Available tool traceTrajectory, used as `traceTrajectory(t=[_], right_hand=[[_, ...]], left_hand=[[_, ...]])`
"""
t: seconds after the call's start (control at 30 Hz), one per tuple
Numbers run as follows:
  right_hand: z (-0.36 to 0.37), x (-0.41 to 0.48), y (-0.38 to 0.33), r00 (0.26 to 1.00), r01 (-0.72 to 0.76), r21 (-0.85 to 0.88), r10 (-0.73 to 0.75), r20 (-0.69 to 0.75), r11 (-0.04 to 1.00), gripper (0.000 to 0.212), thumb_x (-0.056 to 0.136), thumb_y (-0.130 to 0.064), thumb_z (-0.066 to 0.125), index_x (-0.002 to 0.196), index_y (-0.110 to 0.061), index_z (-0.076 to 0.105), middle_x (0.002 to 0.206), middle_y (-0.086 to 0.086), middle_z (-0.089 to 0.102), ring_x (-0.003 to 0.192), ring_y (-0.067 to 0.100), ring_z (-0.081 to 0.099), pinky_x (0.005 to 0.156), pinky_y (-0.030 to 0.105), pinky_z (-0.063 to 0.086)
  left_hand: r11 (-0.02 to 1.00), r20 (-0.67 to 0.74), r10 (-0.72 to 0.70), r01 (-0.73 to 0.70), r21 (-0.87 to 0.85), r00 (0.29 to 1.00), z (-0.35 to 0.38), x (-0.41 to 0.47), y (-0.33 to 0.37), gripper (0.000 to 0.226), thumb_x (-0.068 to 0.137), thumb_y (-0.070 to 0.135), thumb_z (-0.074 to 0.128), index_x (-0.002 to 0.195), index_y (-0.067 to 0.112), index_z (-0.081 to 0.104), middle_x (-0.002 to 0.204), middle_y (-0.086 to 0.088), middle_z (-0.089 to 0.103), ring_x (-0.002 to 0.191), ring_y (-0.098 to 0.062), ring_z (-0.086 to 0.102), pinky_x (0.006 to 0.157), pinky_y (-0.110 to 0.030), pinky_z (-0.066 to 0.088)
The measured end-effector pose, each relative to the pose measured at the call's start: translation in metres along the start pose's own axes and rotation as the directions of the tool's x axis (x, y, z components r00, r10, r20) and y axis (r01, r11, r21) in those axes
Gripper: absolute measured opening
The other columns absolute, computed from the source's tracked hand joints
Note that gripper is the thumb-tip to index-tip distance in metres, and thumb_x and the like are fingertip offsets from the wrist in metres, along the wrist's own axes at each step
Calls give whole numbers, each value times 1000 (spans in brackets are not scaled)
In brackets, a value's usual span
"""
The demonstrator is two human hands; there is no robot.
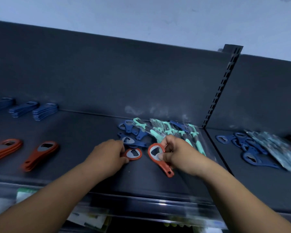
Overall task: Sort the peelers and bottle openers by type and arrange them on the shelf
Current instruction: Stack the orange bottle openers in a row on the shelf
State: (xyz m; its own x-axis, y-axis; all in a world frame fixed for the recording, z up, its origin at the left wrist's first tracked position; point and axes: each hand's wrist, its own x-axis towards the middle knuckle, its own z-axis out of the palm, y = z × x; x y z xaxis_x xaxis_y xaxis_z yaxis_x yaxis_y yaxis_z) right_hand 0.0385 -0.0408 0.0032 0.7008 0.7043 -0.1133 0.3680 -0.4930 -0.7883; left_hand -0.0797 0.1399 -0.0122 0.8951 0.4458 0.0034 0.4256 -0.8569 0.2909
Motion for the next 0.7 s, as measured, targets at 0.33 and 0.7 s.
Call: traceTrajectory(t=[0.33,0.7], right_hand=[[30,17,-23,988,-143,541,153,25,829,7,95,-6,54,96,-13,52,73,7,67,51,14,61,52,28,55],[47,30,-36,980,-160,592,200,-3,790,16,89,-3,62,81,-14,53,60,2,64,48,10,57,46,20,47]], left_hand=[[989,272,-101,127,-80,957,-14,-3,8,34,82,36,68,104,9,65,105,-4,64,93,-20,60,77,-27,44],[631,262,-162,304,-714,951,-10,-6,-16,8,85,7,65,83,14,63,71,-2,66,57,-11,54,52,-19,44]])
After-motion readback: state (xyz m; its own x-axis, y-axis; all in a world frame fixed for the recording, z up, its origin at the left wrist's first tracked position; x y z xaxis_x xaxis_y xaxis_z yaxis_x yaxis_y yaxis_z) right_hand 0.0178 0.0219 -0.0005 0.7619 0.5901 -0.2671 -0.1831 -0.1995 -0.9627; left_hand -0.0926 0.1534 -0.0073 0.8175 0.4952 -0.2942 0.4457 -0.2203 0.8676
